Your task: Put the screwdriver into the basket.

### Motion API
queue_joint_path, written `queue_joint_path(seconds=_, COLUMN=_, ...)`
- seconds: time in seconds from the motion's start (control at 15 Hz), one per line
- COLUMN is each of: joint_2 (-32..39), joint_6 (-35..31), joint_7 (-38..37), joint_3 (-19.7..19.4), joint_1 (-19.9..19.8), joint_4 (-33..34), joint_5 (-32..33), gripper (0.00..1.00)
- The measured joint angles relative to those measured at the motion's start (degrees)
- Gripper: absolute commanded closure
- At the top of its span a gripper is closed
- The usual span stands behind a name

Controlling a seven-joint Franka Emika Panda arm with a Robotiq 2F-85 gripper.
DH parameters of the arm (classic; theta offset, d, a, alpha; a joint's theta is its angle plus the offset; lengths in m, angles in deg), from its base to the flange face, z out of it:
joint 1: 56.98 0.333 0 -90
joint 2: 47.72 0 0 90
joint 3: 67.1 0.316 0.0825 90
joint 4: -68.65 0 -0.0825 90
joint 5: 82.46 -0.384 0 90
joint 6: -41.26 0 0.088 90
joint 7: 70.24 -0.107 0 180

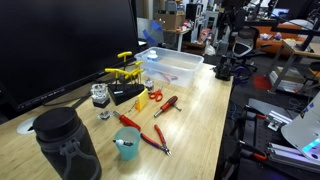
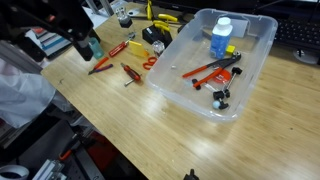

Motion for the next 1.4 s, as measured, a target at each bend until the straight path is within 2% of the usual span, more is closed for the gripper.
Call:
queue_joint_path(seconds=0.27, joint_2=7.48, joint_6=-4.94, joint_7=1.38, joint_3=3.3, joint_1=0.24, joint_4=3.09, joint_5=0.61, gripper=0.0)
queue_joint_path(seconds=0.8, joint_2=7.82, joint_6=-4.98, joint_7=1.38, joint_3=3.59, joint_1=-0.27, joint_4=3.71, joint_5=0.77, gripper=0.0)
queue_joint_path(seconds=1.0, joint_2=8.25, joint_6=-5.0, joint_7=1.74, joint_3=4.88, joint_1=-0.33, joint_4=4.08, joint_5=1.49, gripper=0.0)
queue_joint_path(seconds=1.2, joint_2=11.51, joint_6=-7.45, joint_7=5.65, joint_3=7.08, joint_1=-0.04, joint_4=6.29, joint_5=1.85, gripper=0.0)
queue_joint_path(seconds=1.4, joint_2=17.7, joint_6=-13.11, joint_7=12.88, joint_3=8.95, joint_1=0.34, joint_4=9.07, joint_5=1.44, gripper=0.0)
